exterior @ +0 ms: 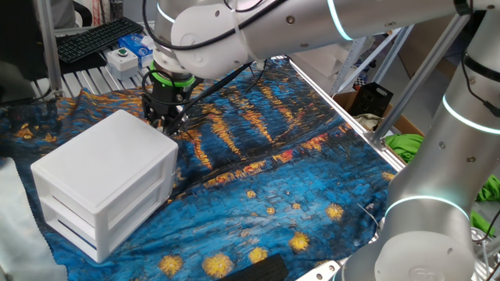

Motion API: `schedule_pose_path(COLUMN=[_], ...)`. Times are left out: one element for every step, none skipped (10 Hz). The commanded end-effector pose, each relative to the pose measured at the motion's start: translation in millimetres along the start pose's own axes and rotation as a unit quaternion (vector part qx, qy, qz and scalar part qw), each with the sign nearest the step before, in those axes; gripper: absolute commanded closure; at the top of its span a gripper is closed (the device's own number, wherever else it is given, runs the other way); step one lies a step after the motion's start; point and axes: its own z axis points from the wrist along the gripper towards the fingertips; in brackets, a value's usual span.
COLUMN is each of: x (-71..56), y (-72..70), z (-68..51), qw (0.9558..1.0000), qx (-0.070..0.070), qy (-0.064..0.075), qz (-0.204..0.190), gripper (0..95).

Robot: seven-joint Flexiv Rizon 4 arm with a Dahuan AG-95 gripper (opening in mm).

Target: Put things in the drawer

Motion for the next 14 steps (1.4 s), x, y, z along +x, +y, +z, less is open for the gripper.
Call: schedule_pose_path(x=[0.0,0.0,0.1,0.2,0.2,0.2,0.2,0.2,0.2,0.2,0.3,0.4,0.5,0.6], y=[0.3,0.3,0.1,0.0,0.0,0.0,0.0,0.0,0.0,0.0,-0.1,-0.1,-0.2,-0.3], z=[0.1,0.2,0.3,0.4,0.4,0.4,0.4,0.4,0.3,0.2,-0.2,-0.9,-1.7,-2.3], qw=[1.0000,1.0000,1.0000,1.0000,1.0000,0.9999,0.9999,0.9998,0.9996,0.9994,0.9993,0.9990,0.9985,0.9977], qx=[0.000,0.000,0.002,0.005,0.007,0.010,0.010,0.014,0.022,0.030,0.037,0.041,0.047,0.053], qy=[0.000,0.000,-0.003,-0.005,-0.003,-0.002,-0.001,0.001,0.004,0.007,0.011,0.013,0.017,0.022], qz=[-0.001,-0.002,-0.002,-0.003,0.004,0.009,0.013,0.017,0.018,0.013,0.003,-0.006,-0.020,-0.036], gripper=[95.0,95.0,95.0,95.0,95.0,57.0,38.0,19.0,19.0,0.0,0.0,0.0,0.0,0.0])
